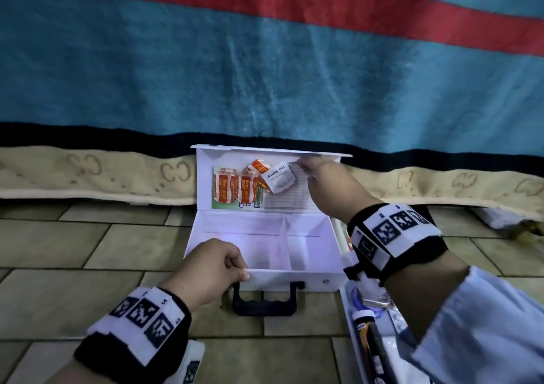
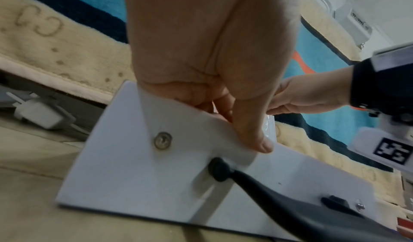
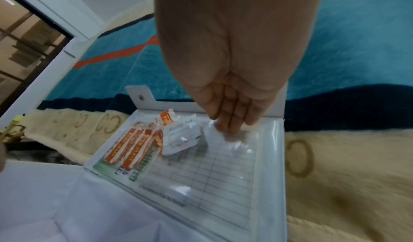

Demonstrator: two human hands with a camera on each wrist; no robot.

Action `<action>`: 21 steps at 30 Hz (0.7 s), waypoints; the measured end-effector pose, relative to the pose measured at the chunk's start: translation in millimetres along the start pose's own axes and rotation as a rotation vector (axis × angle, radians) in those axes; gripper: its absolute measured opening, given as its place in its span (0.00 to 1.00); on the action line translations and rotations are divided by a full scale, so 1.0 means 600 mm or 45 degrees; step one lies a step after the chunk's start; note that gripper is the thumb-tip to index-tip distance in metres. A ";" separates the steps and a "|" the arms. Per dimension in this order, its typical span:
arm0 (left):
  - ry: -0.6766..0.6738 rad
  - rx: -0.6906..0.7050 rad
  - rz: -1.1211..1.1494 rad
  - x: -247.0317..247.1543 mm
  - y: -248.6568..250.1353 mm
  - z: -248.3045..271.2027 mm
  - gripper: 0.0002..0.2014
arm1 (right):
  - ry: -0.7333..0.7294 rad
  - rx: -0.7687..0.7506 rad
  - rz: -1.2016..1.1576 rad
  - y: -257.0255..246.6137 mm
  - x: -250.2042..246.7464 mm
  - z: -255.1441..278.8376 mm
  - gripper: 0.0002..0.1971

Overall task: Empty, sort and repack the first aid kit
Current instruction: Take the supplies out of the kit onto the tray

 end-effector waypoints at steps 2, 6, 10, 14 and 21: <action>0.002 0.000 -0.010 0.000 -0.001 -0.001 0.12 | 0.039 0.009 -0.044 -0.008 -0.006 -0.020 0.16; 0.007 0.004 -0.039 0.001 -0.004 -0.005 0.14 | -0.039 0.049 -0.041 -0.022 -0.014 -0.047 0.16; 0.008 0.004 -0.031 0.002 -0.006 -0.008 0.14 | -0.079 -0.035 -0.076 -0.044 -0.008 -0.054 0.18; 0.014 0.006 -0.031 0.003 -0.009 -0.010 0.14 | -0.059 -0.075 0.100 -0.060 -0.003 -0.055 0.14; 0.020 0.018 -0.062 0.002 -0.008 -0.010 0.14 | -0.163 -0.063 0.341 -0.076 0.004 -0.056 0.07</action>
Point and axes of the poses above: each hand's wrist, its own z-axis away from the middle knuckle, its own x-axis out of the palm, y = z × x, the point moved 4 cm from there along -z, towards the middle knuckle, and after that the axes turned 8 degrees about z, right-handed, at the moved point
